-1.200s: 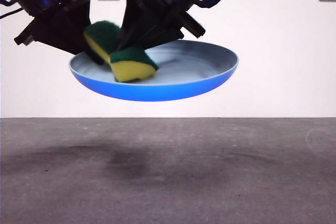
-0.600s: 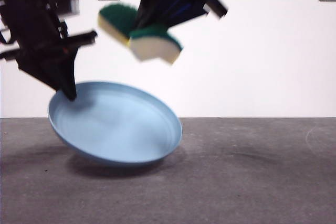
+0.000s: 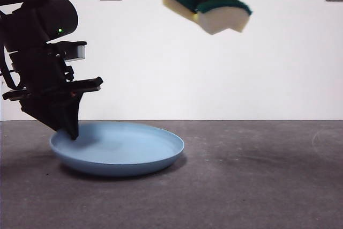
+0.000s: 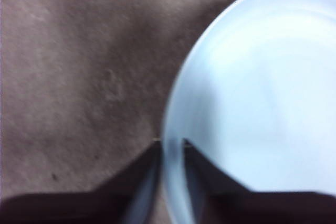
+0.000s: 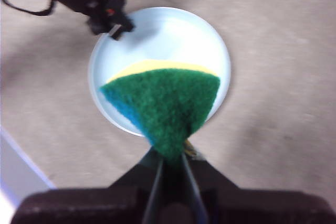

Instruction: Pick up the plate,pick up the cloth,clean the plate with the cloth

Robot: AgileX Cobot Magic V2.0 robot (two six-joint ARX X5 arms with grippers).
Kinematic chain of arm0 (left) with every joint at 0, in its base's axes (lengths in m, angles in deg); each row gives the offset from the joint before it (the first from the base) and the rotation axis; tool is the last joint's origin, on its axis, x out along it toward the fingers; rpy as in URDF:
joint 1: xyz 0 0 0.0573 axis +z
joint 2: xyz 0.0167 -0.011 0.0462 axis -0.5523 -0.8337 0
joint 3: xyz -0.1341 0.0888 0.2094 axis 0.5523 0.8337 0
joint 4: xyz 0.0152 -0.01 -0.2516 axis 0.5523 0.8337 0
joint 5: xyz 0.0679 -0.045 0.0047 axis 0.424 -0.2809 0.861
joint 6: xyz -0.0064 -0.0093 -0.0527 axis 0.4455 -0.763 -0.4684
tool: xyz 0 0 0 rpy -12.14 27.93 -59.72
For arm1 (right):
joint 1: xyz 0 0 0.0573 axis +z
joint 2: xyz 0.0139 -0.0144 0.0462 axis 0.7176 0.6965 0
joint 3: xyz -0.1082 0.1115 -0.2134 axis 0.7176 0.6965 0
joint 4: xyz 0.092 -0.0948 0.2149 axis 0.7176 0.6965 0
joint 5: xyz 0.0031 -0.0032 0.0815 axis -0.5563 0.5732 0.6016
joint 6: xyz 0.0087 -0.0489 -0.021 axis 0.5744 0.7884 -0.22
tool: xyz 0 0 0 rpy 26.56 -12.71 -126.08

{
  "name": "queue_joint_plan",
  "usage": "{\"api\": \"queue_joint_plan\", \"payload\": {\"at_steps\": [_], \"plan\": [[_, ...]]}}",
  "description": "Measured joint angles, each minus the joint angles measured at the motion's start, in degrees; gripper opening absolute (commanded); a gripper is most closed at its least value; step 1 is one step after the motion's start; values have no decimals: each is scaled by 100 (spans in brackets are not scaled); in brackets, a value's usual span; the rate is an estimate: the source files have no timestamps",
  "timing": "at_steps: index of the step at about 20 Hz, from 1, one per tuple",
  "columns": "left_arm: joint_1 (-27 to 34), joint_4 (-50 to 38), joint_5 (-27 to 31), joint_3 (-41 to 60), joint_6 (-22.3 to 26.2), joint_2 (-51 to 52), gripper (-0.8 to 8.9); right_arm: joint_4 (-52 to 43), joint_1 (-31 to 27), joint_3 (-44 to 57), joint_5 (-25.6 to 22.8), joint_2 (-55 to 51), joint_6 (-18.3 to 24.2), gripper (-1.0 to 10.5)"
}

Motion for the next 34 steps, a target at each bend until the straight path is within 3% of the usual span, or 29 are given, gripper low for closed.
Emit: {"api": "queue_joint_plan", "payload": {"at_steps": [8,15,17,20,27,29,34], "plan": [[-26,-15,-39,0,-70,201,498,157,-693,0,-175,-28,-131,-17],[-452,50,-31,0,-389,2238,485,-125,-1617,0,-122,844,-608,-17],[-684,50,199,0,-455,2785,434,-343,-1690,0,-111,1331,-656,-16],[-1034,168,730,-11,-492,3248,434,-662,-1725,0,-111,2076,-691,-17],[-1543,870,1550,-11,-494,3333,434,-739,-1814,0,-109,3246,-713,-12],[-1639,905,1585,-11,-494,3338,434,-758,-1838,0,-55,3250,-710,95],[-1674,1075,1600,-11,-494,3340,434,-778,-2046,0,308,3250,-708,518]]}}
